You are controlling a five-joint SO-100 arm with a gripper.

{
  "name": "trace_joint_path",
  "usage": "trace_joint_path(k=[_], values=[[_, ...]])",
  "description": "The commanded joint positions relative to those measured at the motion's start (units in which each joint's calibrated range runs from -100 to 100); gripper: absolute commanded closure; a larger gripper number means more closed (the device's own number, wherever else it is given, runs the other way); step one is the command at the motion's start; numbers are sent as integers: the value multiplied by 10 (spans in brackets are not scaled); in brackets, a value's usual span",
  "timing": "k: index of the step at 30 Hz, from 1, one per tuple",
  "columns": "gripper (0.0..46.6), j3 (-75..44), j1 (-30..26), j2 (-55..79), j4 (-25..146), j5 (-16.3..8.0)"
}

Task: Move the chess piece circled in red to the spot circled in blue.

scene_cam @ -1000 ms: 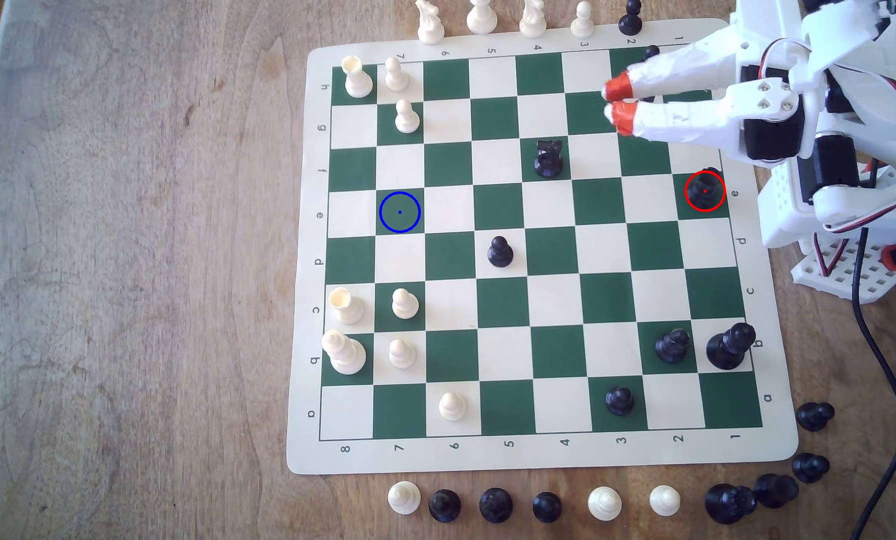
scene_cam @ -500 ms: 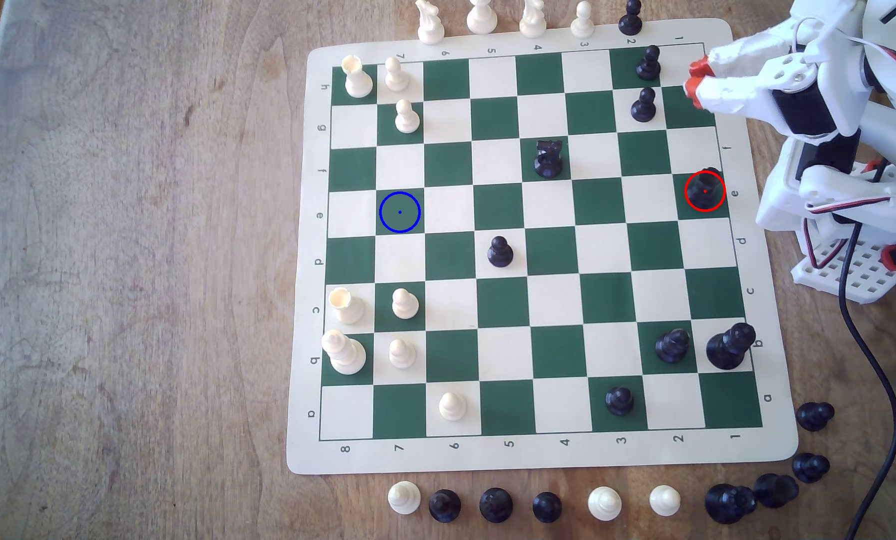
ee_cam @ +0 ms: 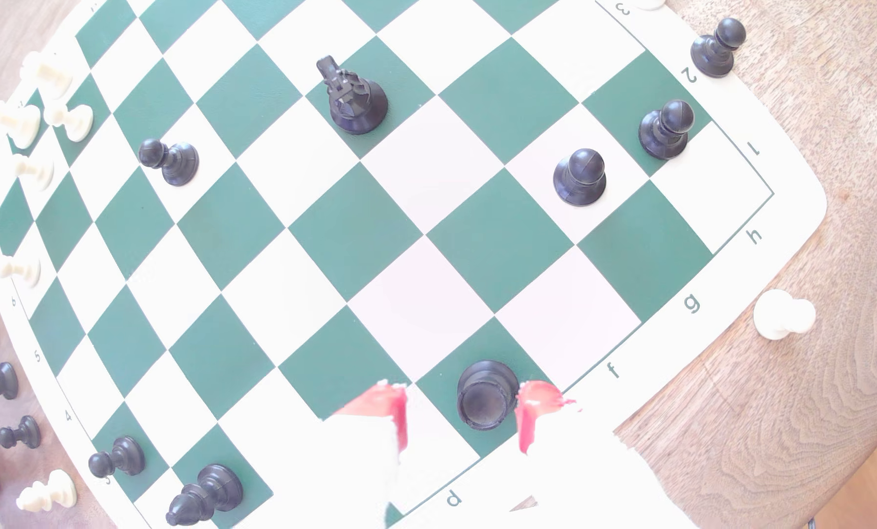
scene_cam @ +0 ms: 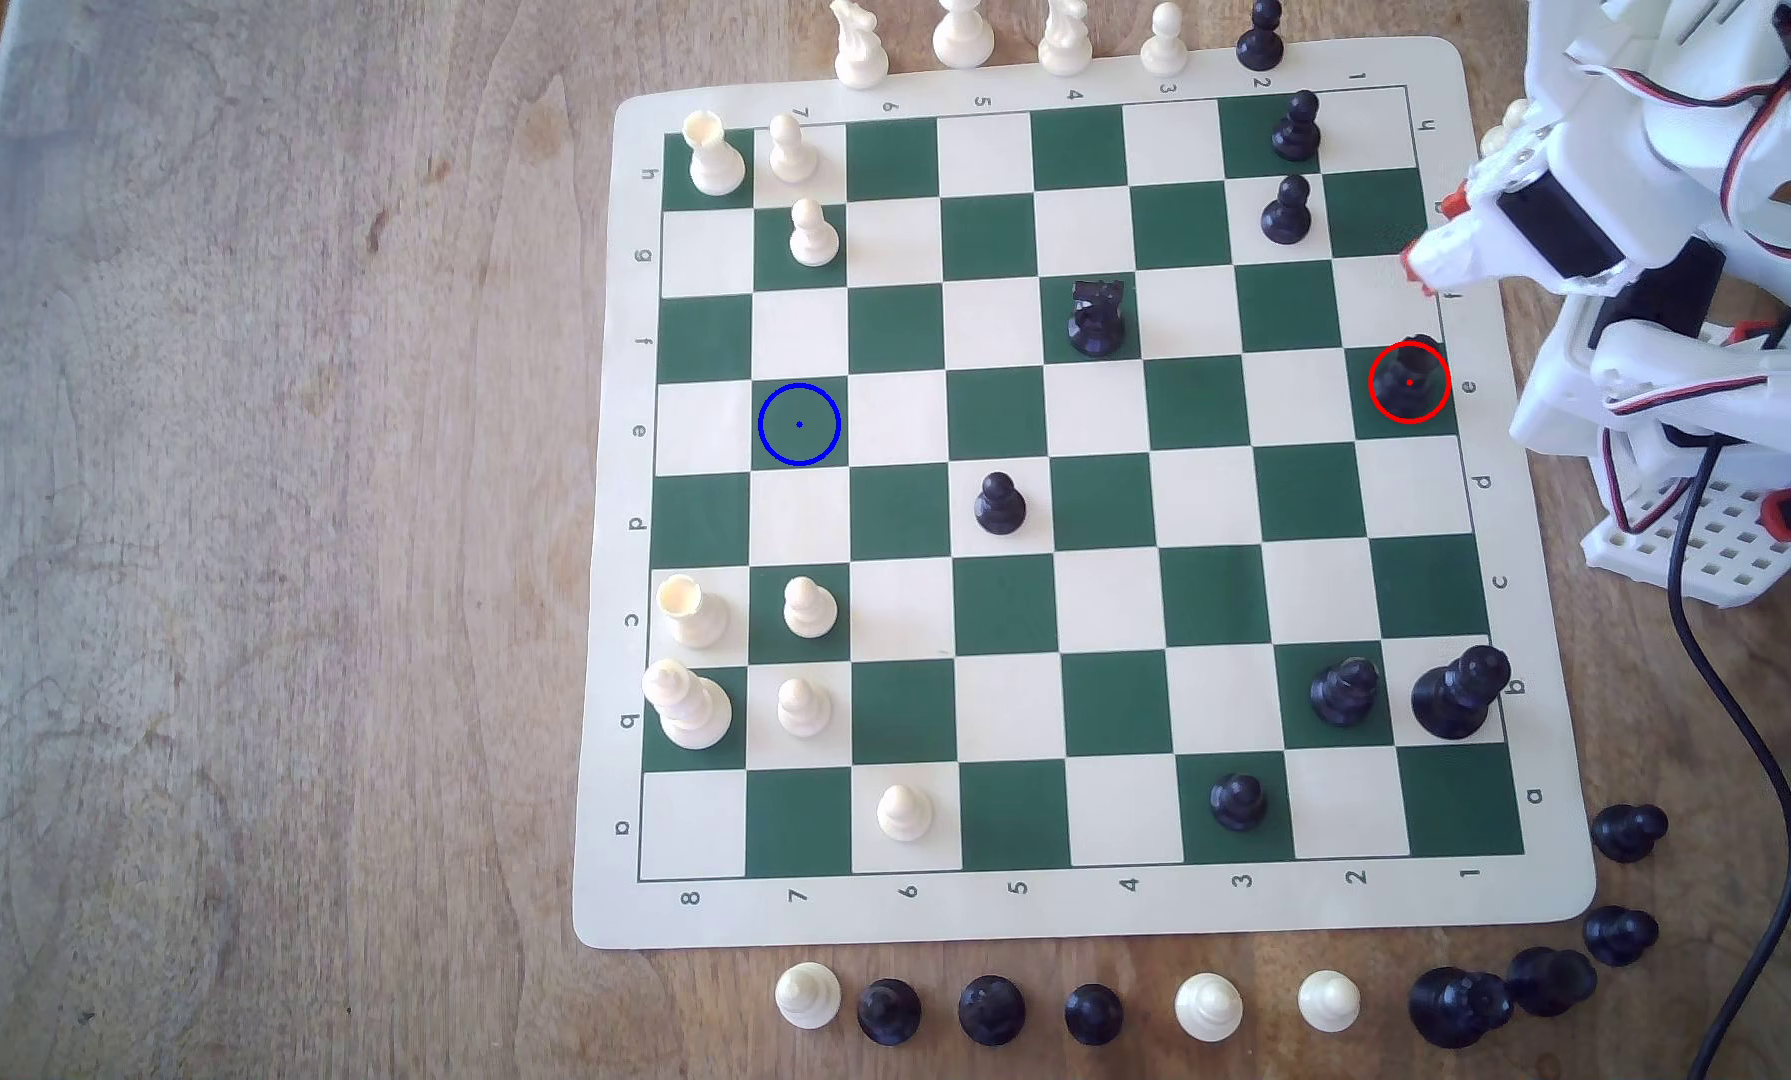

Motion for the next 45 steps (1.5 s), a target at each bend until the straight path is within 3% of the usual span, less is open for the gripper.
trace_joint_path(k=[1, 4, 14, 26, 45], values=[[331, 41, -5, 7, -24, 1], [344, 60, -6, 42, -38, 1], [328, 76, 7, 156, -78, 19], [323, 173, 5, 172, -147, 25], [352, 202, -27, 167, -191, 9]])
